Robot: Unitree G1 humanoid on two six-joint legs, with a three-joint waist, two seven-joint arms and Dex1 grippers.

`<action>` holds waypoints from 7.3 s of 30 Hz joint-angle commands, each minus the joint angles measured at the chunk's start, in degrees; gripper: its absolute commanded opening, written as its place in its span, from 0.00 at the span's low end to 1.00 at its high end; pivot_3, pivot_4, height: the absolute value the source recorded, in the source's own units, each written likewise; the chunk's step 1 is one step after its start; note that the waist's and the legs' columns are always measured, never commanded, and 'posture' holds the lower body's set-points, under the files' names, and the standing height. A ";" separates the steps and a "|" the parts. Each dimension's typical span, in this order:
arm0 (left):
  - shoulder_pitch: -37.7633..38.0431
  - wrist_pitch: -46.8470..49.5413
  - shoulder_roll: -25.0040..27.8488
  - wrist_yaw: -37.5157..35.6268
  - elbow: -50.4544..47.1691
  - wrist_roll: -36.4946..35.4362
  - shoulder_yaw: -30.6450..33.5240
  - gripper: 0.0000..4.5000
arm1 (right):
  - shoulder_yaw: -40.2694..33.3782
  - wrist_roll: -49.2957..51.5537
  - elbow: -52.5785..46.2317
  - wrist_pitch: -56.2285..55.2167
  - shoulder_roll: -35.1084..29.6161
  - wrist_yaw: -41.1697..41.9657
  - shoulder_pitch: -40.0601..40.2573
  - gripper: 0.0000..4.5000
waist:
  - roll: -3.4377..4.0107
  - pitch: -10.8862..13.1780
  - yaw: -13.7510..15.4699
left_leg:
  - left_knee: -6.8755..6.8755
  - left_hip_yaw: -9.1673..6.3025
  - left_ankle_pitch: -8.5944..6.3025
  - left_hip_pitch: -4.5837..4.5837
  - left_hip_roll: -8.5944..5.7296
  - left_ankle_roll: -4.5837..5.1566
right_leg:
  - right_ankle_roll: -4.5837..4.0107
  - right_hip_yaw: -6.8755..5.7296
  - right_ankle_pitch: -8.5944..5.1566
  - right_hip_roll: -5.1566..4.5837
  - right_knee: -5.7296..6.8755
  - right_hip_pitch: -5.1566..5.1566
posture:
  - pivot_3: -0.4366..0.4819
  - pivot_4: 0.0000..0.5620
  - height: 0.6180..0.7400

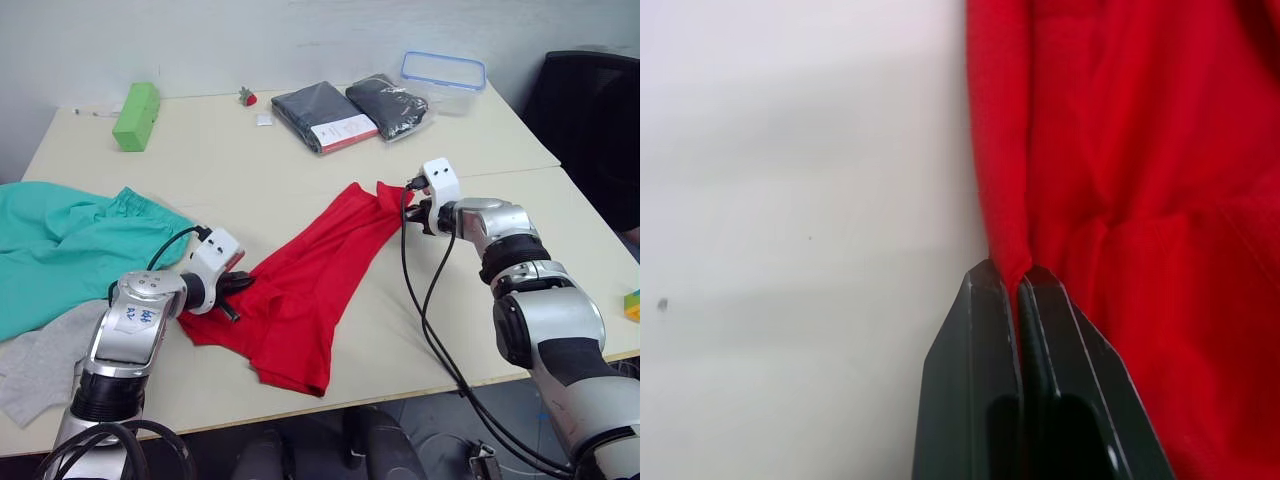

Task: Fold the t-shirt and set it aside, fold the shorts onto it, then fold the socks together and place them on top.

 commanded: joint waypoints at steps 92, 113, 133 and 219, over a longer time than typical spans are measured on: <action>-23.97 6.73 -27.76 2.81 26.21 0.44 -4.55 0.01 | 7.99 39.24 -91.34 40.71 -37.02 23.98 55.41 0.01 | -0.36 0.00 5.00 | 0.33 -0.25 -0.15 -0.21 -0.26 0.48 | 0.37 -0.30 0.21 -0.07 -0.64 0.27 | 0.48 0.27 1.00; -22.15 -7.52 -5.34 -12.76 21.29 -13.39 -6.24 0.76 | -2.32 40.71 -95.17 30.53 -37.09 25.56 63.92 0.00 | -0.33 0.01 4.72 | 0.28 -0.22 -0.11 -0.22 -0.20 0.33 | 0.30 -0.33 0.24 -0.10 -0.66 0.22 | 0.48 0.27 1.00; -12.70 -51.54 10.86 -30.38 22.53 -5.00 -14.12 1.00 | -12.81 42.70 -95.29 28.98 -41.24 28.63 65.06 0.99 | -0.25 0.05 4.81 | 0.29 -0.18 -0.14 -0.20 -0.19 0.36 | 0.26 -0.28 0.22 -0.04 -0.76 0.22 | 0.48 0.27 1.00; 7.35 -62.18 15.59 -21.10 2.73 -15.83 -11.03 0.00 | -2.43 18.54 -90.35 -48.64 -37.31 16.11 77.86 0.00 | -0.02 0.10 4.77 | 0.16 0.24 -0.45 0.86 0.05 0.49 | 0.16 0.07 0.14 0.10 -0.87 1.03 | 0.48 0.27 1.00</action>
